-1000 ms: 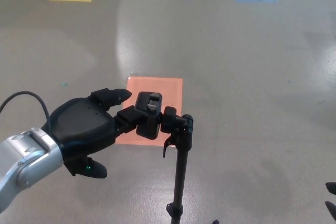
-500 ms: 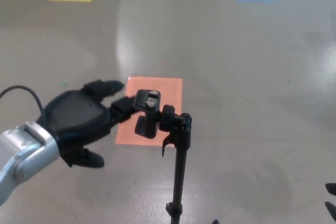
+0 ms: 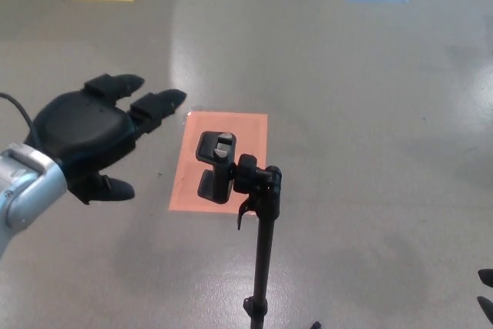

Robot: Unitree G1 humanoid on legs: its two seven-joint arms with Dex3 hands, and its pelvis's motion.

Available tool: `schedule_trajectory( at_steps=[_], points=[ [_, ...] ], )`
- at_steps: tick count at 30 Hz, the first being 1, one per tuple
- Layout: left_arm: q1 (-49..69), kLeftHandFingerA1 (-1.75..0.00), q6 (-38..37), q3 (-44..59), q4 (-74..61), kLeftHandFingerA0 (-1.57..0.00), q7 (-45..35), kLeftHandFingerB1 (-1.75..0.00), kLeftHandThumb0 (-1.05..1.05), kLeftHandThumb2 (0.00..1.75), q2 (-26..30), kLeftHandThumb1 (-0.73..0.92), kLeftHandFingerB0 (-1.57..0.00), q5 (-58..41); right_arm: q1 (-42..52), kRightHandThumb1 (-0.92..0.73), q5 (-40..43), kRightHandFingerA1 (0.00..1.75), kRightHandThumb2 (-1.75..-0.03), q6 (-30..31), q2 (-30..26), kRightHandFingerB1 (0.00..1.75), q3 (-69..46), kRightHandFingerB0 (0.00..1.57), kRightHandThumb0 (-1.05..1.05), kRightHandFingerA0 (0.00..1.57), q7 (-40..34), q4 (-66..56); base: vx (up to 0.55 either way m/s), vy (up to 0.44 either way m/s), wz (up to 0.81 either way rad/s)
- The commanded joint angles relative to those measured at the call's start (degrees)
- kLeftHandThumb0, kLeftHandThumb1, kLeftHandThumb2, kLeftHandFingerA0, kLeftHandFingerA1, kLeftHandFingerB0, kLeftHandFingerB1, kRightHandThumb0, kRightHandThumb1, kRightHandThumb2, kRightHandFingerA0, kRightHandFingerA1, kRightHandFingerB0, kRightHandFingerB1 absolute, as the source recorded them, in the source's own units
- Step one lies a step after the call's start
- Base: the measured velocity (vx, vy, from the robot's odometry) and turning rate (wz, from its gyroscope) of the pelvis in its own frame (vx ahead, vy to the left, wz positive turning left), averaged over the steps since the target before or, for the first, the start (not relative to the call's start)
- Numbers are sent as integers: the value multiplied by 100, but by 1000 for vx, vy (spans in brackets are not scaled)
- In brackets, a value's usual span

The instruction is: The robot uses its left hand to grab the top of a phone stand kept on the floor and tilt it upwards to adjust its angle

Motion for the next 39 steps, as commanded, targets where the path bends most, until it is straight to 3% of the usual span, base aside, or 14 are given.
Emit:
schedule_trajectory(
  at_steps=[1,4,6,9,10,13,28,31,32,39],
  points=[
    [-66,-22,165,0,506,-1,169,-18,-60,78,51,41,0,-49,-2,-80,9,35,-65,100,-101,30,12,26,-81,27,0,-5,0,0,0],
    [-12,-20,137,-40,828,0,183,-17,-61,78,43,41,0,-86,-6,-80,-19,36,-65,100,-102,30,40,26,-81,27,-21,-1,0,0,0],
    [249,-20,331,-27,1547,-1,169,-15,-72,90,-150,57,0,-278,-8,-80,-12,35,-65,71,-119,30,45,26,-81,26,14,-10,0,0,0],
    [410,-18,435,22,2332,0,422,-14,-78,96,-366,64,0,-418,-7,-80,-22,35,-65,71,-120,30,58,26,-81,27,22,-6,0,0,0],
    [514,-18,462,117,2654,-7,521,-10,-89,104,-482,75,-6,-556,12,-80,-17,36,-65,66,-110,30,57,25,-81,27,25,-5,0,0,0],
    [930,-21,465,538,3555,-6,778,-11,-88,112,-851,84,-6,-1085,93,-79,12,37,-65,49,-60,30,45,26,-81,27,36,0,0,0,0],
    [1667,-26,273,1459,5036,-7,1100,-19,-81,106,-1260,76,-6,-1804,475,-80,26,36,-65,33,83,29,101,25,-81,25,20,56,0,0,0],
    [1760,-32,216,1438,5203,-8,1084,-20,-81,106,-1175,77,-7,-1752,542,-81,-31,35,-66,130,96,29,158,23,-82,23,19,104,0,0,0],
    [1809,-34,175,1392,5230,-3,1108,-26,-70,106,-1135,72,-2,-1706,590,-82,-59,34,-66,153,97,28,191,22,-83,21,20,108,0,0,0],
    [2048,-41,-28,1371,5351,-4,998,-25,-74,105,-1082,72,0,-1889,906,-82,12,34,-66,145,124,28,213,20,-81,19,118,90,0,0,0]
  ],
)
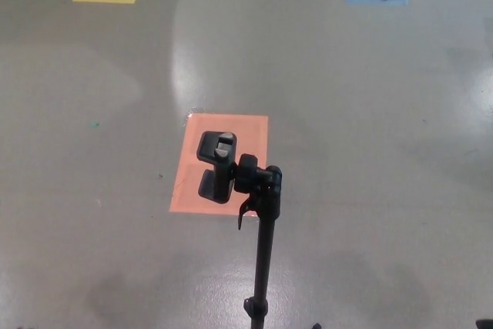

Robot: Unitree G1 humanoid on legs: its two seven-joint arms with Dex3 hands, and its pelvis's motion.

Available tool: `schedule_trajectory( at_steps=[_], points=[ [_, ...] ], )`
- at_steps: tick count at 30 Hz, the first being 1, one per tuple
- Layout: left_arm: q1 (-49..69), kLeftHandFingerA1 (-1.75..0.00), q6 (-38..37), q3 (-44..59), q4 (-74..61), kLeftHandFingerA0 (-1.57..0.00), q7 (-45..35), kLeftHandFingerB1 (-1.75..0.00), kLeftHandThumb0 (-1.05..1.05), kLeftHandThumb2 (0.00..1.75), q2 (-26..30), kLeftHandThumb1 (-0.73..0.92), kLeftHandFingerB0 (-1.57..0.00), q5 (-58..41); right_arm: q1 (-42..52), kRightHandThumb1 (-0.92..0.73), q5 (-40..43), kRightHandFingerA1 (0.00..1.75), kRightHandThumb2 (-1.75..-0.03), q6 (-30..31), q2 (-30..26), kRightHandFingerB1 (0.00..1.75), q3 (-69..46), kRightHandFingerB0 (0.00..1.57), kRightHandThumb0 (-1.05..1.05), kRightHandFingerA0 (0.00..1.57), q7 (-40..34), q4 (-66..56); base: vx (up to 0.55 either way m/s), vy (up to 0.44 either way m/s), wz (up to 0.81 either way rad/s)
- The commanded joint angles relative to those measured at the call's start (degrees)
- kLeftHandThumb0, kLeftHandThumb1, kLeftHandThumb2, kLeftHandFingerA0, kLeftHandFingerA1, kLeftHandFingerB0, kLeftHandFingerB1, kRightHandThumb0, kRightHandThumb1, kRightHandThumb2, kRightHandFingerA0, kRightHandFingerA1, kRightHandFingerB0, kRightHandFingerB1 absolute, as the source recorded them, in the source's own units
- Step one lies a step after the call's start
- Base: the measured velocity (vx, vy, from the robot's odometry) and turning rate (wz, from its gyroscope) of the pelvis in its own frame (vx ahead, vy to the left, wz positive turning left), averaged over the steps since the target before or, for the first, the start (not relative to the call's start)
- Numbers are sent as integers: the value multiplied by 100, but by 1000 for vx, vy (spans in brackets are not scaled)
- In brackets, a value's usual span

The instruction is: The robot uses its left hand to grab the top of a phone stand kept on the floor and tilt it upwards to adjust its angle

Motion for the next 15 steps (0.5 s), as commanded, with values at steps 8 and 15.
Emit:
schedule_trajectory(
  at_steps=[8,15],
  points=[
    [95,-44,-244,65,59,-8,-288,-23,-76,105,97,73,-2,-667,197,-82,31,33,-66,131,-39,28,-5,19,-81,19,122,-24,0,0,0],
    [-40,-42,-273,268,43,-3,-794,-25,-73,103,-109,70,0,-1143,117,-83,-1,33,-66,246,-200,28,-7,22,-82,19,117,-62,0,0,0]
  ],
)
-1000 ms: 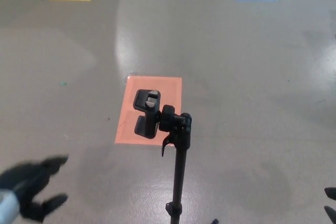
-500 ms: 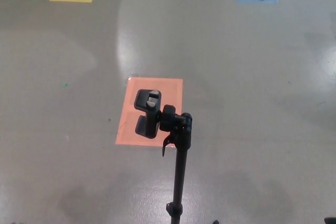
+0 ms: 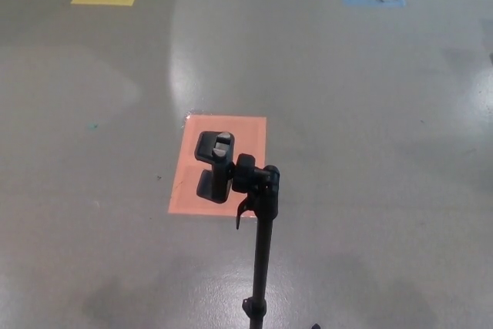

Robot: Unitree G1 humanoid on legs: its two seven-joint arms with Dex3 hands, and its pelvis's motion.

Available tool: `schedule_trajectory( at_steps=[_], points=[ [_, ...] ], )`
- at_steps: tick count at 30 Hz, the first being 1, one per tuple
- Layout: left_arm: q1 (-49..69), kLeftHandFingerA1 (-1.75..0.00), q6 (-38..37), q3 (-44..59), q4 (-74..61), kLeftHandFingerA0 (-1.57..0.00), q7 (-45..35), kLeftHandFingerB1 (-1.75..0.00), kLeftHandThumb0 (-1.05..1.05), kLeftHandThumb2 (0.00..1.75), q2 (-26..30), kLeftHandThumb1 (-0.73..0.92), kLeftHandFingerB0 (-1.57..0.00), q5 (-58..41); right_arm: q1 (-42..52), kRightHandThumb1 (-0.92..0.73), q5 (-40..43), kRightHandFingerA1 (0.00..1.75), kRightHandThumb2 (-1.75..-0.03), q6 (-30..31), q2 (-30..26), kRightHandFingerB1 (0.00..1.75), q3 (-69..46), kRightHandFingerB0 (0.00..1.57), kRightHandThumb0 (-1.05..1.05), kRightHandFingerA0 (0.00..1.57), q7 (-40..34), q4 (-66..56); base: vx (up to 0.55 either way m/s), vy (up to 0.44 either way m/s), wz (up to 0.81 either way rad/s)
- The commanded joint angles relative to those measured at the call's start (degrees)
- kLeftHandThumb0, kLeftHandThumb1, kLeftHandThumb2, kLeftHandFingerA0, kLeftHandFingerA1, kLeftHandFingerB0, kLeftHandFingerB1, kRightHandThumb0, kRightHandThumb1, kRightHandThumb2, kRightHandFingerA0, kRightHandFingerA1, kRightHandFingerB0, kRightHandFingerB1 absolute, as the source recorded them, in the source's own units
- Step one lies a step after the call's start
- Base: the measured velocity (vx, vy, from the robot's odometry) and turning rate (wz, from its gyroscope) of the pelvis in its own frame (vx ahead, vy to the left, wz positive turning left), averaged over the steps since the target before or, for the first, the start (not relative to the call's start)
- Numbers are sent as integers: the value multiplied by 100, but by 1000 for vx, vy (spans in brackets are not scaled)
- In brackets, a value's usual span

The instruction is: The robot uses its left hand to grab the top of a phone stand kept on the floor and tilt it upwards to adjust its angle

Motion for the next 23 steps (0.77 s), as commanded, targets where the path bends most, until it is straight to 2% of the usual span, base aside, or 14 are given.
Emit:
schedule_trajectory(
  at_steps=[1,2,3,4,7,8,14,15,23],
  points=[
    [-118,-42,-131,251,7,-3,-608,-25,-73,103,-138,70,0,-650,-85,-83,-17,33,-66,195,-212,28,1,22,-82,19,14,-39,0,0,0],
    [-158,-34,-117,295,6,-7,-698,-19,-79,103,-150,74,-6,-719,-116,-83,-5,32,-65,187,-209,28,-7,21,-81,18,19,-41,0,0,0],
    [-176,-34,-109,295,6,-7,-724,-19,-79,103,-141,74,-6,-720,-130,-83,8,32,-65,178,-199,28,-16,21,-81,18,27,-37,0,0,0],
    [-229,-36,-113,328,0,-2,-783,-25,-70,105,-126,72,-1,-757,-220,-81,34,33,-66,233,-169,28,-34,21,-82,19,36,-24,0,0,0],
    [-271,-38,-103,375,0,-2,-859,-25,-70,105,-127,72,-1,-850,-293,-81,49,33,-66,266,-153,28,-52,21,-82,19,41,-11,0,0,0],
    [-261,-44,-97,387,-3,-9,-869,-25,-74,103,-130,72,0,-873,-294,-80,57,35,-66,254,-151,28,-60,21,-82,19,52,-8,0,0,0],
    [-89,-47,-170,440,26,-14,-951,-26,-73,102,-174,70,0,-1023,-233,-82,33,35,-66,252,-181,28,-37,20,-83,19,109,-17,0,0,0],
    [-54,-41,-179,425,29,-3,-958,-25,-72,103,-176,71,-1,-1023,-213,-82,11,35,-66,263,-188,27,-18,20,-84,19,99,-20,0,0,0],
    [39,-42,-178,353,31,-3,-1011,-25,-72,103,-197,71,0,-1061,-139,-82,-18,32,-65,252,-213,28,34,19,-82,18,135,-7,0,0,0]
  ],
)
